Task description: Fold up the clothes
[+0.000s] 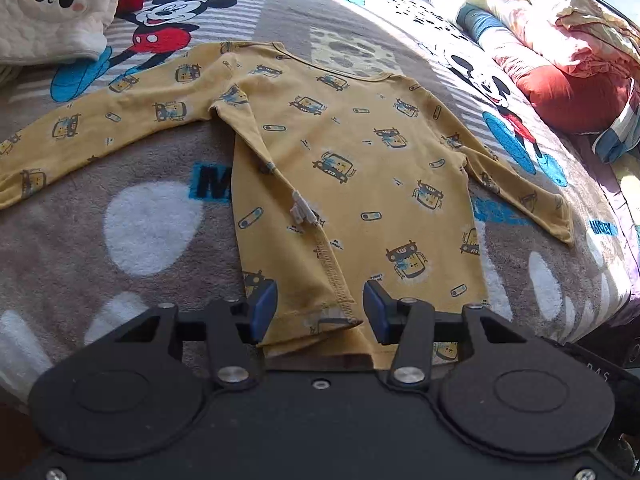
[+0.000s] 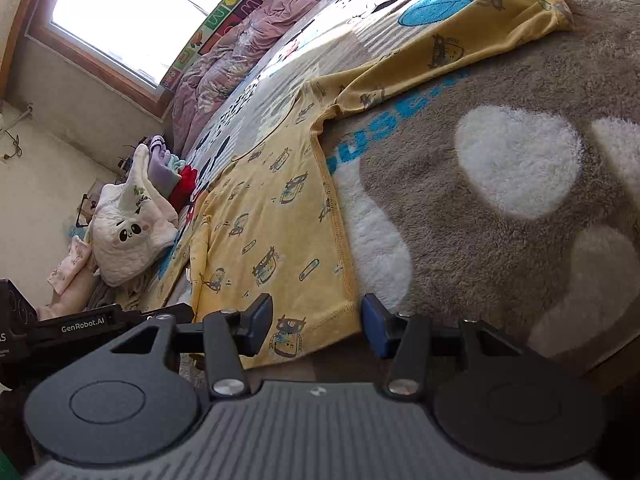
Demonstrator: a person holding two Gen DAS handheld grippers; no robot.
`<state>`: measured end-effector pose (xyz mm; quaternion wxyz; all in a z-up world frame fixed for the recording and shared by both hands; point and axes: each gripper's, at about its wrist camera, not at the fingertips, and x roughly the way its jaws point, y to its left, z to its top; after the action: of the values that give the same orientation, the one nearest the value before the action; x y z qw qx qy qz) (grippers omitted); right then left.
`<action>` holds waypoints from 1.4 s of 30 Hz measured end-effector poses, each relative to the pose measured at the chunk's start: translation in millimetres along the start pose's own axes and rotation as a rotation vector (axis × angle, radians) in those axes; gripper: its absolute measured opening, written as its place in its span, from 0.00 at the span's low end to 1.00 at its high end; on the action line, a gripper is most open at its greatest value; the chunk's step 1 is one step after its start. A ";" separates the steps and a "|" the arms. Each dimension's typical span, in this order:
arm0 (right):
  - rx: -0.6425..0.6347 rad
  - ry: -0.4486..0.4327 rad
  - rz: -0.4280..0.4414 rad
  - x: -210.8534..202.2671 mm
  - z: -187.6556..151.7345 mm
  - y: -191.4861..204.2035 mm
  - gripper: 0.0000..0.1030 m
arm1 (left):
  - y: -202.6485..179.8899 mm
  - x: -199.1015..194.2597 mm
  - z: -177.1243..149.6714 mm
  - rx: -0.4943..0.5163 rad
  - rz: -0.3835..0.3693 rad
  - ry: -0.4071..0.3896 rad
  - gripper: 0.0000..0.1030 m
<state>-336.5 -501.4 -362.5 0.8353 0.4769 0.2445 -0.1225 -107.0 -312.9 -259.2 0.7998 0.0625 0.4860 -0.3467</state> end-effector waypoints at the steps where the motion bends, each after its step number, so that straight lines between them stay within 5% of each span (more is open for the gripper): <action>1: 0.001 0.004 0.008 0.5 -0.1 -1.5 0.49 | -2.8 1.8 0.1 0.010 0.010 -0.001 0.45; 4: 0.014 -0.001 0.019 -1.0 -0.4 -5.0 0.47 | -8.6 5.4 0.5 0.026 0.031 -0.004 0.44; 5: 0.011 -0.004 0.014 -1.9 -1.0 -6.1 0.42 | -9.3 4.8 0.5 0.031 0.047 -0.015 0.32; 9: -0.015 -0.003 0.009 0.1 -3.9 -8.3 0.22 | 1.9 -2.3 -0.2 0.008 0.037 -0.032 0.13; 17: -0.005 -0.053 0.027 -10.3 -1.3 -11.3 0.07 | 48.3 -30.6 -0.1 -0.120 -0.021 -0.091 0.06; 25: -0.040 -0.072 -0.054 -21.7 2.9 -9.8 0.06 | 122.2 -28.4 -15.3 -0.313 -0.041 -0.033 0.05; 32: -0.008 -0.038 -0.085 -16.0 -1.0 -13.5 0.07 | 140.1 -15.3 -27.0 -0.408 -0.094 0.003 0.07; 34: 0.002 -0.041 -0.059 -16.3 -1.7 -12.2 0.15 | 143.6 -18.7 -27.6 -0.416 -0.116 -0.001 0.09; 36: 0.009 -0.044 -0.021 -14.2 -2.6 -9.8 0.41 | 147.3 -22.2 -28.6 -0.417 -0.127 -0.015 0.15; 37: -0.014 -0.047 -0.030 -11.8 -3.5 -5.7 0.42 | 149.0 -23.5 -29.3 -0.415 -0.119 -0.024 0.15; 38: -0.041 -0.049 -0.042 -9.3 -4.4 -1.5 0.36 | 150.9 -23.6 -30.1 -0.411 -0.107 -0.029 0.15; 39: -0.087 -0.044 -0.080 -5.7 -5.1 3.6 0.15 | 152.9 -22.9 -30.7 -0.408 -0.104 -0.027 0.13; 40: -0.108 -0.043 -0.111 -4.0 -5.2 5.6 0.05 | 154.9 -22.2 -31.3 -0.404 -0.100 -0.026 0.10; 42: -0.065 -0.051 -0.133 -8.8 -2.6 0.4 0.06 | 158.8 -21.1 -32.4 -0.395 -0.095 -0.020 0.10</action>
<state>-344.6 -499.2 -358.7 0.8463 0.4290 0.2582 -0.1818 -39.1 -168.9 -296.3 0.7842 -0.1222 0.5388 -0.2824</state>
